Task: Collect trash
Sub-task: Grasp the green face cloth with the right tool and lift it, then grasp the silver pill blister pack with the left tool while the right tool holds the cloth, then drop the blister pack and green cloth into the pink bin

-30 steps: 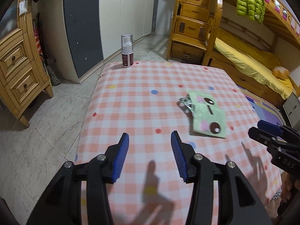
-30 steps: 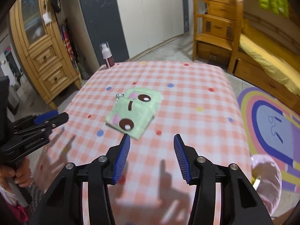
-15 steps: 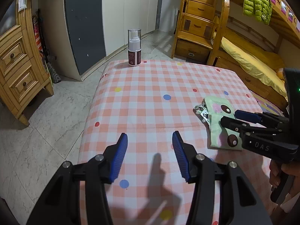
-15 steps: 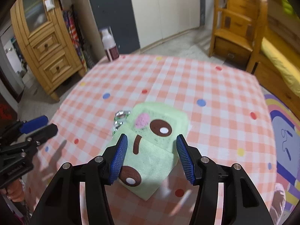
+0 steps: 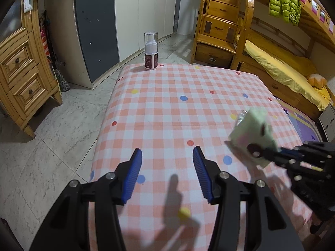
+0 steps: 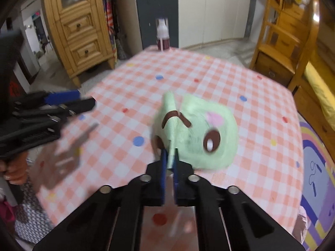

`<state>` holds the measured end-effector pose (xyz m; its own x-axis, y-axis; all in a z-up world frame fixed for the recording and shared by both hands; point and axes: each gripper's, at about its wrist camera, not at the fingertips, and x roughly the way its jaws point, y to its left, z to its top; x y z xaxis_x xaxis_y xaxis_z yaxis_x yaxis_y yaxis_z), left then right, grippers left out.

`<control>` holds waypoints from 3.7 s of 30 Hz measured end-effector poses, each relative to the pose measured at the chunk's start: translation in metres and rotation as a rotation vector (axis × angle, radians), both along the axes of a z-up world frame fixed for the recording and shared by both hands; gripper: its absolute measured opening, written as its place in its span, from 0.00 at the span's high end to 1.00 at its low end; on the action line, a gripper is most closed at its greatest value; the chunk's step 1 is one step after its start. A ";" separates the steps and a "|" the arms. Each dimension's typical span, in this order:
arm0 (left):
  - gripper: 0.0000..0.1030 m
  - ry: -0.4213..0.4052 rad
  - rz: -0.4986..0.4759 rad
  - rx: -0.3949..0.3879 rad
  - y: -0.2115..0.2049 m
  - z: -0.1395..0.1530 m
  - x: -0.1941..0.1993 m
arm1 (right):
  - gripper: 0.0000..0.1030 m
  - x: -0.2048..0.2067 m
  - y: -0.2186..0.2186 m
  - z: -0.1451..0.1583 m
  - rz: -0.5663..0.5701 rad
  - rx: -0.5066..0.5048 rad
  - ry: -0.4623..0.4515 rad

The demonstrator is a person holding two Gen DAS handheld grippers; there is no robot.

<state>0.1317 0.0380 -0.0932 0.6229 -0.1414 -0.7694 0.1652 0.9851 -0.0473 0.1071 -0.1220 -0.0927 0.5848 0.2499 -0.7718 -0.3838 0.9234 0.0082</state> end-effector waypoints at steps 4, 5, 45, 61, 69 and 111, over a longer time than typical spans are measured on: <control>0.46 -0.012 -0.018 0.006 -0.007 0.004 -0.008 | 0.96 -0.029 -0.020 0.045 -0.012 0.082 -0.085; 0.45 -0.012 -0.025 0.006 -0.010 0.005 -0.010 | 0.96 -0.034 -0.024 0.052 -0.013 0.100 -0.092; 0.38 -0.041 -0.036 0.015 -0.024 0.015 -0.043 | 0.98 -0.092 -0.052 0.073 -0.139 0.149 -0.178; 0.38 -0.046 -0.176 -0.025 -0.060 0.017 -0.060 | 0.98 -0.089 -0.064 0.047 -0.225 0.006 -0.118; 0.39 -0.012 -0.290 0.002 -0.110 0.000 -0.068 | 0.98 -0.099 -0.097 0.019 -0.350 -0.003 -0.065; 0.47 -0.045 -0.558 -0.105 -0.254 0.041 -0.112 | 0.98 -0.202 -0.216 0.073 -0.645 0.060 -0.237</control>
